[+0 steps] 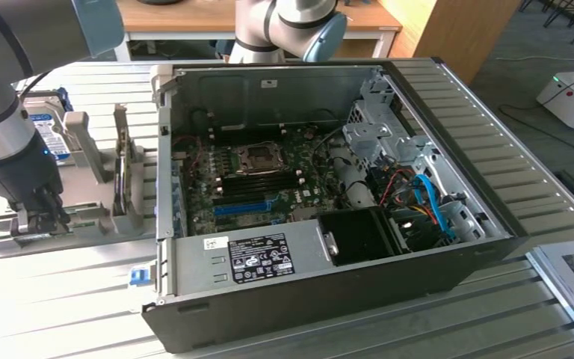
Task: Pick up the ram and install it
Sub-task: 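Pick up the ram and move it above insertion slot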
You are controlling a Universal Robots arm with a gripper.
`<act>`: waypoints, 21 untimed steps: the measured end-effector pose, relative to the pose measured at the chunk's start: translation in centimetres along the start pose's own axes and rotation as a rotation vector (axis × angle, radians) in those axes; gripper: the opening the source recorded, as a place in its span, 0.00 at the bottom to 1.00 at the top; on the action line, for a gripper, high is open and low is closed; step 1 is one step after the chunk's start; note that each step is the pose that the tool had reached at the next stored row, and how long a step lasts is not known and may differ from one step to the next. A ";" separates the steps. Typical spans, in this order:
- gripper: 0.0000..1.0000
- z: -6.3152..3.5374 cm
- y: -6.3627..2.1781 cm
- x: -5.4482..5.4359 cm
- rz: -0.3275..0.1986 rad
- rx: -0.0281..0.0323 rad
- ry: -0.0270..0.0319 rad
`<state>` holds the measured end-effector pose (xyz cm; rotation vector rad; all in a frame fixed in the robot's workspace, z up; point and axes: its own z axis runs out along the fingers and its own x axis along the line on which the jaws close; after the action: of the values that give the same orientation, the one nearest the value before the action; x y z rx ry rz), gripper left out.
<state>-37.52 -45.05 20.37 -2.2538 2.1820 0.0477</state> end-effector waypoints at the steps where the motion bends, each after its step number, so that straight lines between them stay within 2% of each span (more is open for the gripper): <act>1: 0.24 0.00 0.00 0.0 0.000 0.0000 0.0000; 21: 0.24 0.20 -0.01 0.0 0.000 0.0001 0.0000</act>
<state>-37.51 -45.06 20.17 -2.2541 2.1816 0.0476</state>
